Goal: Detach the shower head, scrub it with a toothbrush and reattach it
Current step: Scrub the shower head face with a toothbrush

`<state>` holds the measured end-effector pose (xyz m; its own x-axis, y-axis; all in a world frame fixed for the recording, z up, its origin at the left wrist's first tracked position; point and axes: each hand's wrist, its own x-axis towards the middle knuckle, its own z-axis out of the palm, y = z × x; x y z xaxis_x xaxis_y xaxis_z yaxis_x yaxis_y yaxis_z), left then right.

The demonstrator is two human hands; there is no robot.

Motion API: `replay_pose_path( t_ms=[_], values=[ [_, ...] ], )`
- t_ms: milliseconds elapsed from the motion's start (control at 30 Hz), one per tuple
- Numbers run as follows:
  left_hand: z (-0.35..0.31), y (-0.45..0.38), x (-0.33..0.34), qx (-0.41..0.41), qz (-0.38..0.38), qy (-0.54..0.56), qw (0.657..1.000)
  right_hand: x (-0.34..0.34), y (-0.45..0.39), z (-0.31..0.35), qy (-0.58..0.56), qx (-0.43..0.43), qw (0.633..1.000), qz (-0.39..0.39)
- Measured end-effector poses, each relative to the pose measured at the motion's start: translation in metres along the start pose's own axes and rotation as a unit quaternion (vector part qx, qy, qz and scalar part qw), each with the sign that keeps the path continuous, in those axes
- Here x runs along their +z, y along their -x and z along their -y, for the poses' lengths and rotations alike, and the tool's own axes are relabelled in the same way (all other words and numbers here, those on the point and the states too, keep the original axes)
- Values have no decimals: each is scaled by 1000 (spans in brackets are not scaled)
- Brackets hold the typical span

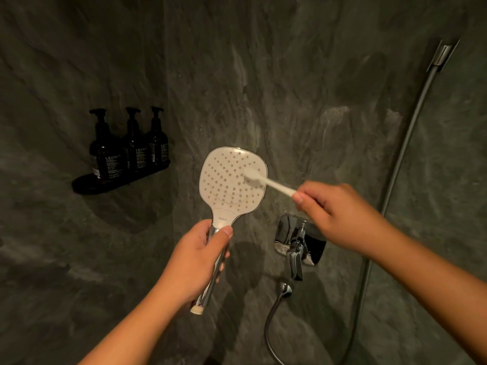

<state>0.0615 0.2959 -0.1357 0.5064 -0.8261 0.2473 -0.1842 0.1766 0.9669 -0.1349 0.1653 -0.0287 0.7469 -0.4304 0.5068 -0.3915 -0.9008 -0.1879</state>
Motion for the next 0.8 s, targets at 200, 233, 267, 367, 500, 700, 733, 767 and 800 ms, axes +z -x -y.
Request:
replay_pose_path(
  t_ms=[200, 233, 267, 367, 500, 700, 733, 767, 800],
  values=[
    [2, -1, -2, 4, 4, -2, 1000, -3, 1, 1, -16, -6, 1000, 7],
    [1, -1, -2, 4, 4, -1, 1000, -9, -2, 0, -12, -4, 1000, -10],
    [1, -1, -2, 4, 4, 2, 1000, -14, -4, -2, -7, -1, 1000, -21],
    [1, -1, -3, -1, 3, 14, 1000, -16, -2, -6, 5, 5, 1000, -14],
    [2, 1, -4, -2, 6, 17, 1000, 0, 17, -4, -5, -9, 999, 47],
    [0, 2, -3, -3, 13, 20, 1000, -15, 1, -12, 1, -10, 999, -34],
    [0, 2, -3, -4, 14, 19, 1000, -14, 2, -12, -1, -11, 999, -35],
    [-1, 2, -3, -6, 14, 18, 1000, -11, 5, -11, -2, -13, 1000, -27],
    [0, 3, -3, -7, 13, 20, 1000, -6, 10, -9, -3, -17, 1000, -13]
  ],
)
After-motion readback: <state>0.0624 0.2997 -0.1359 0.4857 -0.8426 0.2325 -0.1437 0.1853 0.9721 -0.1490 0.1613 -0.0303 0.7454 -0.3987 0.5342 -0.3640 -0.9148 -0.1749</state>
